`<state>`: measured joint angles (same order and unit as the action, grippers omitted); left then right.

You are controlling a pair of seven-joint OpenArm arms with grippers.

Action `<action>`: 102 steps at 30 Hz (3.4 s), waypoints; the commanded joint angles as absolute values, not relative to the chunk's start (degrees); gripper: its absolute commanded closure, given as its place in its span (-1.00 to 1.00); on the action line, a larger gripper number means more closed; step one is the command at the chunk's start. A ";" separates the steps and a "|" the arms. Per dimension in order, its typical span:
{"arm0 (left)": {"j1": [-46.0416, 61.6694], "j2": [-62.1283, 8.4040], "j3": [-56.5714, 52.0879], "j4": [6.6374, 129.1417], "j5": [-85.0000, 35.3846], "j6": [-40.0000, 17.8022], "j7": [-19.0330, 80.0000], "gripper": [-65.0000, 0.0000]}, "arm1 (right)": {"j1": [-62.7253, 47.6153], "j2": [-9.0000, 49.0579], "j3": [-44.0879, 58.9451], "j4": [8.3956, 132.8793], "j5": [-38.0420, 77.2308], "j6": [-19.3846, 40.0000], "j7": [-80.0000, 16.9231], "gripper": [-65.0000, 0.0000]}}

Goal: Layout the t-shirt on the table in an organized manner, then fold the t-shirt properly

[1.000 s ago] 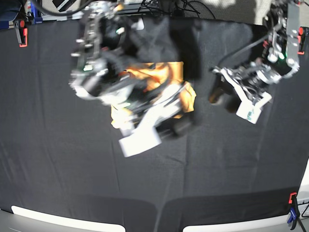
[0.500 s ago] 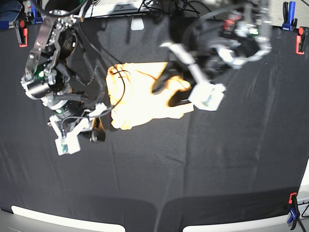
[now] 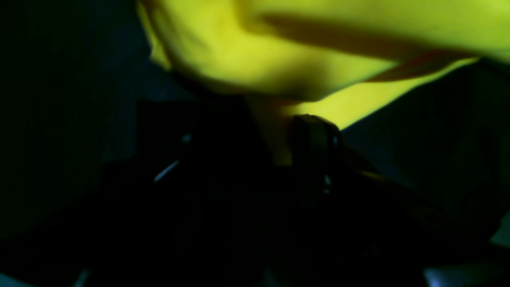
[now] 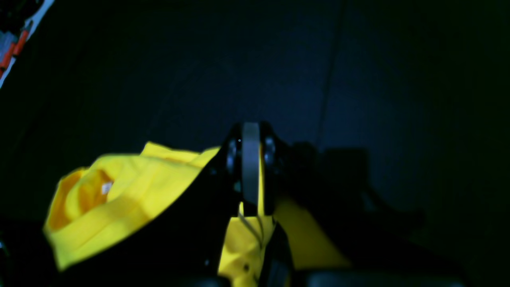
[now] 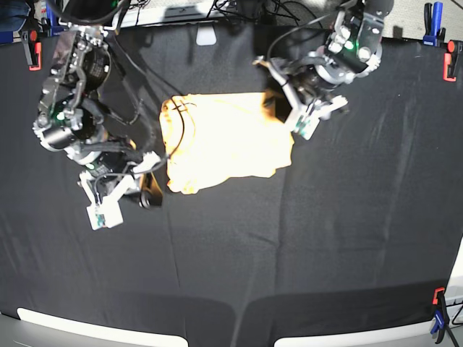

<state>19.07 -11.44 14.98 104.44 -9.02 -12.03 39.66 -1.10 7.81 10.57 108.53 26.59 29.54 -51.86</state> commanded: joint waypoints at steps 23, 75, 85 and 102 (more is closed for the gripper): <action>13.93 -6.04 15.03 94.48 -11.40 -11.94 35.57 0.35 | 14.02 9.91 -4.51 75.02 13.78 33.71 -53.45 1.00; 51.03 -21.10 14.94 102.21 -2.57 4.08 31.55 1.00 | -51.24 4.73 40.53 110.54 33.04 40.00 -64.71 1.00; 36.58 -15.94 14.92 61.80 -12.95 -2.68 16.56 1.00 | -40.56 17.45 27.81 70.96 32.97 40.00 -60.34 1.00; 15.57 -4.86 -18.06 25.08 -14.87 -20.51 -1.58 1.00 | -12.10 16.95 2.81 29.41 13.65 40.00 -20.60 1.00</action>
